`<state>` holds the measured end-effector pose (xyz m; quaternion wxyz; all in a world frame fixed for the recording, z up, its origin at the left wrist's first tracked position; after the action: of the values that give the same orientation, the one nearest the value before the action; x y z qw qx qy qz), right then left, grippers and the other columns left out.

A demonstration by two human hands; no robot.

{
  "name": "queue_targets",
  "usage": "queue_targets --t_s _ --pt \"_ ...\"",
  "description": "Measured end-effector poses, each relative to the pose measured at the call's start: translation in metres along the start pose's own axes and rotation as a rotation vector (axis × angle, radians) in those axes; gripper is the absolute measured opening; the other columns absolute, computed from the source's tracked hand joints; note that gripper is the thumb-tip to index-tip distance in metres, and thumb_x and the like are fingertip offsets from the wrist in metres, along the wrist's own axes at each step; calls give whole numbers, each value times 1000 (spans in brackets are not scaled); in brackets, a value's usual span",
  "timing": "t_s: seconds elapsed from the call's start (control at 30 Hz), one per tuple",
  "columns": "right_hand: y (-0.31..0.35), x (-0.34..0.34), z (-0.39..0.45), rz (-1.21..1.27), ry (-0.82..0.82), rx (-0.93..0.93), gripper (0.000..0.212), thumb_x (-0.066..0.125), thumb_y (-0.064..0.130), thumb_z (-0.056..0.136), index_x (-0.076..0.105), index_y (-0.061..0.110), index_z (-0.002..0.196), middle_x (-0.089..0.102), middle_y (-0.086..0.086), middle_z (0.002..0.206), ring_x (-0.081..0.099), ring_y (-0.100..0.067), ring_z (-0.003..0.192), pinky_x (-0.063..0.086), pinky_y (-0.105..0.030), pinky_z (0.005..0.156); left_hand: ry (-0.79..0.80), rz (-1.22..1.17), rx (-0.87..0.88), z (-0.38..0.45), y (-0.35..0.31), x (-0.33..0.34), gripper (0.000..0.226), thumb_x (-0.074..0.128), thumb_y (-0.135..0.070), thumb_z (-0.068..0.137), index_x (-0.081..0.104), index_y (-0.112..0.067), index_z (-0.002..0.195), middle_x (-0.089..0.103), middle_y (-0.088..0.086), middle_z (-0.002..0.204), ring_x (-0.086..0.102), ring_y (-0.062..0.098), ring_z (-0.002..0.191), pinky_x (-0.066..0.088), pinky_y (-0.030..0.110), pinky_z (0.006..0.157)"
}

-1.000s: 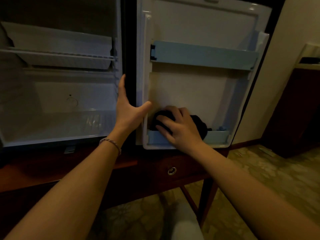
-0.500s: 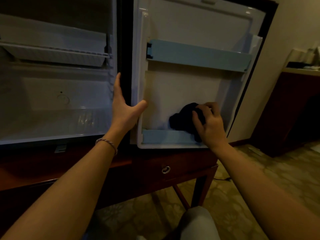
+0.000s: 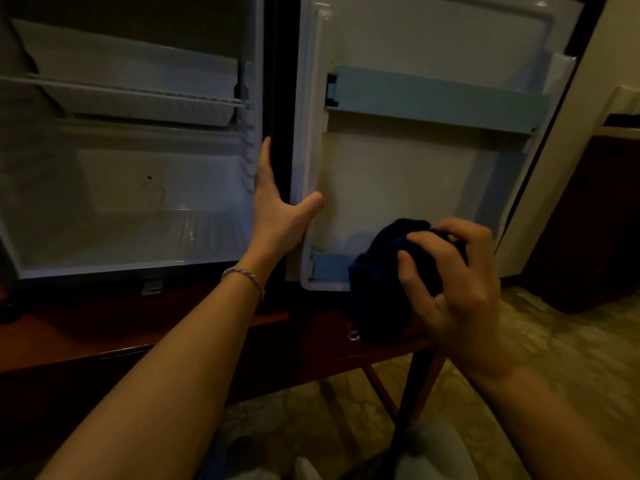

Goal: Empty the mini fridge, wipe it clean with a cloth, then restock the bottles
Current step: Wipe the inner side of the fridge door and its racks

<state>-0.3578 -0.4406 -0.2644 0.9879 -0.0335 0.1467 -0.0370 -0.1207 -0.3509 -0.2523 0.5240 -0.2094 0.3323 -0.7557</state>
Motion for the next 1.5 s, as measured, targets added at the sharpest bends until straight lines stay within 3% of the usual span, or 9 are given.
queue_targets --t_s 0.1,0.2,0.4,0.5,0.57,0.77,1.1,1.23,1.5 --pt "2 13 -7 -29 19 2 25 62 22 97 65 1 110 47 -16 115 57 -35 98 51 -35 81 -7 -16 1 -1 -4 0 99 71 -26 79 12 -29 159 21 -8 162 25 1 143 27 23 114" --pt "0 51 -8 -44 110 -17 25 61 23 98 67 2 109 53 -17 112 56 -37 97 50 -43 81 3 -18 -11 -2 -6 0 100 71 -31 78 12 -30 159 22 -8 163 26 5 145 30 30 117" --pt "19 111 -20 -181 240 -102 23 57 39 95 61 21 108 60 -14 120 52 -40 101 45 -45 76 15 -18 -15 0 -5 -2 101 73 -31 77 12 -29 159 22 -8 162 25 3 144 30 23 114" --pt "13 115 -23 -198 213 -87 32 59 44 93 59 20 114 61 -13 119 52 -37 99 42 -43 76 0 -26 -16 1 -6 -2 100 77 -21 77 16 -24 157 27 -9 155 28 -3 136 27 3 103" --pt "7 114 -23 -222 213 -108 32 59 44 93 57 20 115 61 -13 119 52 -36 97 41 -42 74 -6 -42 -16 3 -6 -1 99 79 -17 75 20 -23 155 30 -11 148 31 -3 133 30 1 102" --pt "-24 103 -31 -218 183 -51 29 62 36 90 61 18 112 58 -13 117 46 -38 97 41 -44 72 9 -94 -51 4 -6 -1 100 80 -19 70 23 -28 152 35 -2 149 39 12 137 41 40 114" --pt "-116 58 -68 -275 50 265 33 52 35 98 61 9 116 51 -21 121 50 -50 103 39 -50 91 7 -139 -86 4 -4 1 101 79 -21 68 23 -34 151 34 -6 152 38 14 140 42 46 113" --pt "-96 68 -61 -239 -4 335 32 56 32 97 65 6 113 53 -22 117 49 -46 103 38 -49 92 -3 -129 -77 4 -3 2 100 79 -22 69 23 -33 152 35 -5 152 41 15 138 44 48 111" --pt "15 125 -28 -135 17 102 26 60 41 95 69 16 99 63 -13 106 52 -37 84 45 -46 69 4 -73 -68 7 4 0 100 81 -26 71 22 -41 150 34 -5 154 42 21 139 44 50 110"
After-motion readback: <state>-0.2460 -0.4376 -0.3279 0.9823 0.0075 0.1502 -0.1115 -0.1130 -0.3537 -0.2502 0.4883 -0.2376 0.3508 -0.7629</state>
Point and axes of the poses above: each hand's wrist, its own z-axis towards the middle knuckle, its own x-axis out of the palm, y = z × x, the point moved 1 cm from there along z, towards the middle knuckle
